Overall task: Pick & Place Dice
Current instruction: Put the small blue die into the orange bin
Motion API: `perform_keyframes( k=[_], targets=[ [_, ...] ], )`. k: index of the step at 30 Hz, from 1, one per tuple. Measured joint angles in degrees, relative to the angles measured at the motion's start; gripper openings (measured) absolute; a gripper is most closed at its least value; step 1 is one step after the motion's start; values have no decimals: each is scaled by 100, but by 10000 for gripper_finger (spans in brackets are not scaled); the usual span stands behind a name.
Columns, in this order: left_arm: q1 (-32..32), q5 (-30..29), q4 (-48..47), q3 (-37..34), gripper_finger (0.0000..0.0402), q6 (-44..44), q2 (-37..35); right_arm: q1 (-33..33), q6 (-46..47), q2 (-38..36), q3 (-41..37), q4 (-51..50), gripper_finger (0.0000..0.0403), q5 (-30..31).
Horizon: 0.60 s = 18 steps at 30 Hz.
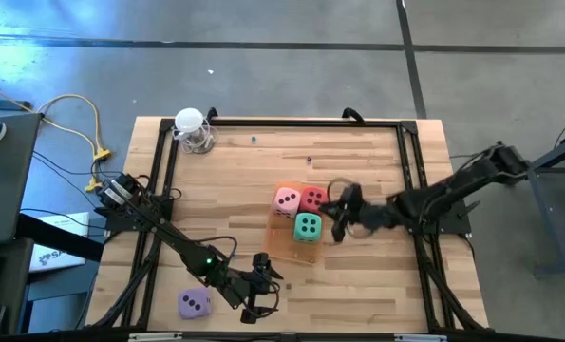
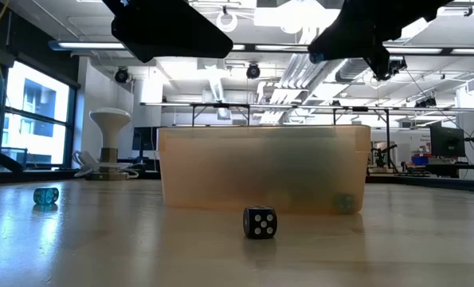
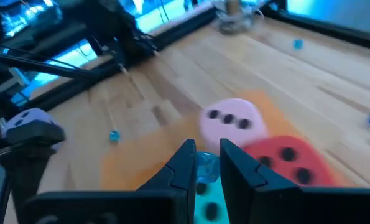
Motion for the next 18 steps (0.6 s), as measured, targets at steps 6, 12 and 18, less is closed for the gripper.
perform_keyframes(
  k=[6,12,18],
  targets=[
    [-1,2,49,0,399,2,0,613,-708,1186,0,1419,40,136],
    [-1,7,60,0,399,100,0,653,-737,1851,0,1893,40,75],
    [-1,20,75,0,399,202,0,783,-1268,2066,2,1848,40,-655]
  ],
)
